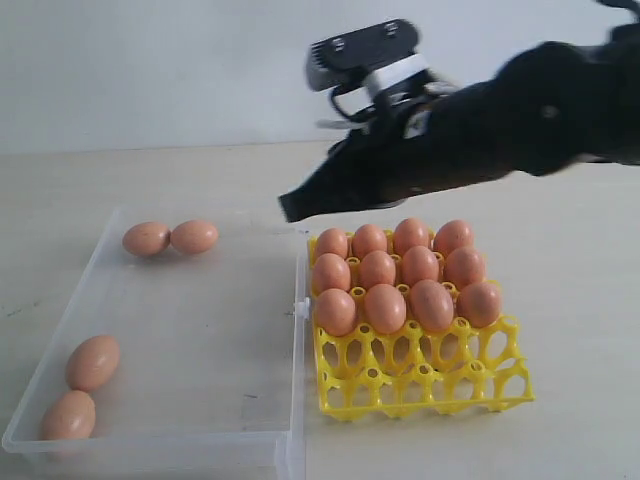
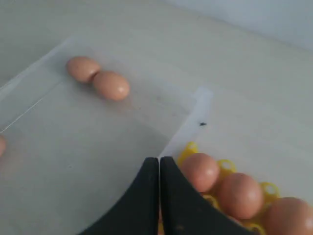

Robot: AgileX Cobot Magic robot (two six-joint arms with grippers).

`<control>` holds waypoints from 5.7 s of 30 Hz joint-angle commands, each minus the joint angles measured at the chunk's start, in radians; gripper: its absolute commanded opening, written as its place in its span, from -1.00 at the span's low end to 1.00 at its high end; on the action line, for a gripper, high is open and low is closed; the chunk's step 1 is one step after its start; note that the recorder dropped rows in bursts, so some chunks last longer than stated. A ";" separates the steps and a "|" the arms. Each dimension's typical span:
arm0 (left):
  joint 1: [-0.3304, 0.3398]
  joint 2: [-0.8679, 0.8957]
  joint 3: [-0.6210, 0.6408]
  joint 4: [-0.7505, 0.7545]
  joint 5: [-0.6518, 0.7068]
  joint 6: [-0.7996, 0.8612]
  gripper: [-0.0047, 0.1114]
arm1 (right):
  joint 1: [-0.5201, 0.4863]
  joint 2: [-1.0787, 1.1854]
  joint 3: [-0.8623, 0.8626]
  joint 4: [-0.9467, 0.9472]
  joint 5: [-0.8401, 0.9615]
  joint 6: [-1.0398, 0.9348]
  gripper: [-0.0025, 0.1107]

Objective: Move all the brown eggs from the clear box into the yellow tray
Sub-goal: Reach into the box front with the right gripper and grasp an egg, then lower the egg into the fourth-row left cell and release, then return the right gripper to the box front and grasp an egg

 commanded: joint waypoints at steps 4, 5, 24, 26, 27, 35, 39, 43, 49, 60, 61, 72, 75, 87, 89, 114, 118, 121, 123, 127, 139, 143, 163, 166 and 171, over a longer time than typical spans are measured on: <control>-0.008 -0.006 -0.004 -0.002 -0.009 -0.004 -0.92 | 0.189 0.297 -0.337 0.094 0.197 0.056 -0.15; -0.008 -0.006 -0.004 -0.002 -0.009 -0.004 -0.92 | 0.204 0.329 -0.370 0.125 0.199 0.056 -0.07; -0.008 -0.006 -0.004 -0.002 -0.009 -0.004 -0.92 | 0.305 0.747 -0.785 0.262 0.415 0.227 0.11; -0.008 -0.006 -0.004 -0.002 -0.009 -0.004 -0.92 | 0.305 0.750 -0.785 0.258 0.415 0.227 0.11; -0.008 -0.006 -0.004 -0.002 -0.009 -0.004 -0.92 | 0.305 0.751 -0.785 0.259 0.412 0.226 0.11; -0.008 -0.006 -0.004 -0.002 -0.009 -0.004 -0.92 | 0.305 0.782 -0.785 0.255 0.377 0.201 0.11; -0.008 -0.006 -0.004 -0.002 -0.009 -0.004 -0.92 | 0.305 0.792 -0.785 0.255 0.365 0.183 0.23; -0.008 -0.006 -0.004 -0.002 -0.009 -0.004 -0.92 | 0.305 0.794 -0.785 0.255 0.328 0.177 0.02; -0.008 -0.006 -0.004 -0.002 -0.009 -0.004 -0.92 | 0.305 0.788 -0.785 0.206 0.279 0.175 -0.95; -0.008 -0.006 -0.004 -0.002 -0.009 -0.004 -0.92 | 0.300 0.435 -0.258 0.058 -0.281 0.076 -0.96; -0.008 -0.006 -0.004 -0.002 -0.009 -0.004 -0.92 | 0.300 0.383 -0.154 0.091 -0.362 0.011 -0.96; -0.008 -0.006 -0.004 -0.002 -0.009 -0.004 -0.92 | 0.300 -0.031 0.457 0.418 -0.726 -0.453 -0.96; -0.008 -0.006 -0.004 -0.002 -0.009 -0.004 -0.92 | 0.300 -0.060 0.547 0.418 -0.735 -0.443 -0.96; -0.008 -0.006 -0.004 -0.002 -0.009 -0.004 -0.92 | 0.302 -0.038 0.581 0.415 -0.773 -0.400 -0.96; -0.008 -0.006 -0.004 -0.002 -0.009 -0.004 -0.92 | 0.302 -0.021 0.581 0.399 -0.753 -0.389 -0.96; -0.008 -0.006 -0.004 -0.002 -0.009 -0.004 -0.92 | 0.302 0.050 0.560 0.362 -0.697 -0.307 -0.96; -0.008 -0.006 -0.004 -0.002 -0.009 -0.004 -0.92 | 0.302 0.050 0.543 0.370 -0.647 -0.294 -0.90; -0.008 -0.006 -0.004 -0.002 -0.009 -0.004 -0.92 | 0.302 0.053 0.533 0.409 -0.638 -0.294 -0.79; -0.008 -0.006 -0.004 -0.002 -0.009 -0.004 -0.92 | 0.302 0.058 0.533 0.415 -0.638 -0.294 -0.73; -0.008 -0.006 -0.004 -0.002 -0.009 -0.004 -0.92 | 0.302 0.073 0.533 0.444 -0.636 -0.293 -0.57; -0.008 -0.006 -0.004 -0.002 -0.009 -0.004 -0.92 | 0.302 0.077 0.533 0.472 -0.640 -0.288 0.18; -0.008 -0.006 -0.004 -0.002 -0.009 -0.004 -0.92 | 0.302 0.052 0.533 0.472 -0.644 -0.288 0.13; -0.008 -0.006 -0.004 -0.002 -0.009 -0.004 -0.92 | 0.275 0.261 -0.186 0.409 -0.121 -0.383 -0.96; -0.008 -0.006 -0.004 -0.002 -0.009 -0.004 -0.92 | 0.259 0.391 -0.390 0.228 0.112 -0.140 -0.84; -0.008 -0.006 -0.004 -0.002 -0.009 -0.004 -0.92 | 0.259 0.561 -0.672 0.015 0.512 0.063 -0.17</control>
